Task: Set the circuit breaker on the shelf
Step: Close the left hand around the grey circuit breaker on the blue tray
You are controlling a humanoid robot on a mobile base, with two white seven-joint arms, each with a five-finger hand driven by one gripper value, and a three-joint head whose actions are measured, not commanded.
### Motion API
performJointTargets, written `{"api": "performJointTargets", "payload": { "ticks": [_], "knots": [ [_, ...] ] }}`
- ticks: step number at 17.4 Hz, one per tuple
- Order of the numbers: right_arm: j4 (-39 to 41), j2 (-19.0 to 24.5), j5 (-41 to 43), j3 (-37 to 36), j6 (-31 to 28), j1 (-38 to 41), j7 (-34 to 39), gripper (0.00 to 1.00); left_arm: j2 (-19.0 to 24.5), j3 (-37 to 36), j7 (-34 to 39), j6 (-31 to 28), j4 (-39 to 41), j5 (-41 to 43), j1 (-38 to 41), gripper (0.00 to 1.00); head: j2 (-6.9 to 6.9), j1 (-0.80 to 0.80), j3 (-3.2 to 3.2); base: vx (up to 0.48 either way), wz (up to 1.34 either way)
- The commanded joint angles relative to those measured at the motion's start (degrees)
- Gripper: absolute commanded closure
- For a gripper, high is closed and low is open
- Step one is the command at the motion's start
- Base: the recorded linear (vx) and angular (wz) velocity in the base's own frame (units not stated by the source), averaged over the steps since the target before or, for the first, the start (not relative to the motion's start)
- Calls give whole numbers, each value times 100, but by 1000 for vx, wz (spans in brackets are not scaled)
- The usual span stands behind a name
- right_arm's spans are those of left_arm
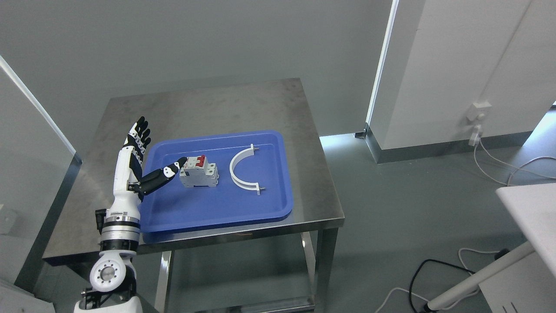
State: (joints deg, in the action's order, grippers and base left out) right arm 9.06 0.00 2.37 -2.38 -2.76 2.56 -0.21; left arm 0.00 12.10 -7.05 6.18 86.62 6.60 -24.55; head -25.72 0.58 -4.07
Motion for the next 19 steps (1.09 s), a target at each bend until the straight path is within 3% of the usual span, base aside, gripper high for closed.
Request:
{"api": "performJointTargets", "payload": {
  "ticks": [1,5,9,13,19],
  "knots": [
    [0,-100,0,0,3,-2,3,0,100,-252,29,59,144,0,160,0,0,0,0,0,0],
    [0,-100,0,0,3,-2,3,0,182,-225,-460,94,144,0,47,0,0,0,0,0,0],
    [0,-100,0,0,3,-1,3,0,913,-278,-1763,-177,-22,87,-129,1,0,0,0,0,0],
    [0,-100,0,0,3,7,3,0,1292,-339,-1957,-495,-338,832,-427,1,0,0,0,0,0],
    [0,-100,0,0,3,7,3,0,1275,-612,-2432,-538,-795,1695,-630,7,0,0,0,0,0]
  ]
}}
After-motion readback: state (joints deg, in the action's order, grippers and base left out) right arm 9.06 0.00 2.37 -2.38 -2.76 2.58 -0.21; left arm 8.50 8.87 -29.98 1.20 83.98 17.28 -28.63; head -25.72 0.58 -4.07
